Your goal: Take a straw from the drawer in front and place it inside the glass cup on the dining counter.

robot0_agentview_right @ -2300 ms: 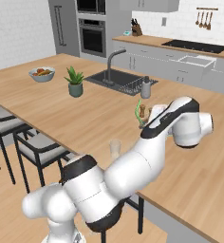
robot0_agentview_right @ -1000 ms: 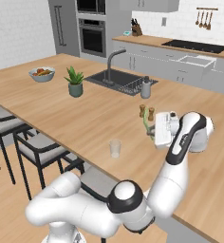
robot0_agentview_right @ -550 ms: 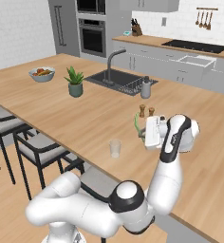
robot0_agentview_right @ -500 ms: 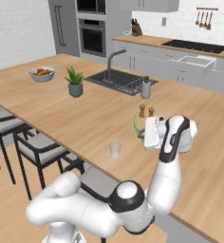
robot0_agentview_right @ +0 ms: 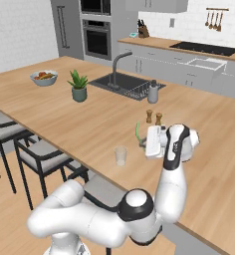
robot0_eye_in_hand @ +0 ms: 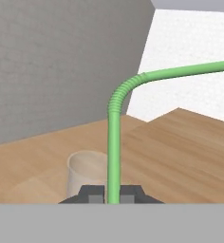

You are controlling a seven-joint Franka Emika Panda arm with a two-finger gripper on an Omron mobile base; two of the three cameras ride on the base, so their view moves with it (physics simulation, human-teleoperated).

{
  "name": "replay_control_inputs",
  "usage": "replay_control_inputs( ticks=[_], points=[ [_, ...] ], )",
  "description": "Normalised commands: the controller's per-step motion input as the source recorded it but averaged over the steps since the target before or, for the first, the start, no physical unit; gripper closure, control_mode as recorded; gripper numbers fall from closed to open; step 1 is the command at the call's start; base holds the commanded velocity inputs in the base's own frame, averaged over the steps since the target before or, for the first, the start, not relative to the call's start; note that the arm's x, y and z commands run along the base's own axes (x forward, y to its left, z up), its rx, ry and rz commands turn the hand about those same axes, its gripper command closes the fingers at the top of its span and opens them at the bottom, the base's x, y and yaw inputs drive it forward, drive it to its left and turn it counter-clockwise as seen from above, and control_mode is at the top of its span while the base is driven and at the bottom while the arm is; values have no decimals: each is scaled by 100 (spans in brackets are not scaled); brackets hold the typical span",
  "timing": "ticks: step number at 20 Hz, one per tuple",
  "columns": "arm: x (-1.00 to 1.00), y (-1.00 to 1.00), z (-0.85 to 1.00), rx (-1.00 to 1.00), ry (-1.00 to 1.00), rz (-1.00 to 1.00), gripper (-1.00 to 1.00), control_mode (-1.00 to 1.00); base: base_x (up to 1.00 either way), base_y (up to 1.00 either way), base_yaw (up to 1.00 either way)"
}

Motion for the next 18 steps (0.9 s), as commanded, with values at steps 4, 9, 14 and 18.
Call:
replay_control_inputs(
  ticks=[4, 9, 14, 18],
  points=[
    [17, 18, -20, 0, 1, 4, 100, -100, 0, 0, 0],
    [17, 23, -11, 1, 4, 3, 100, -100, 0, 0, 0],
    [20, 19, -18, 0, 5, 2, 100, -100, 0, 0, 0],
    [16, 14, -30, 0, 1, 3, 100, -100, 0, 0, 0]
  ],
)
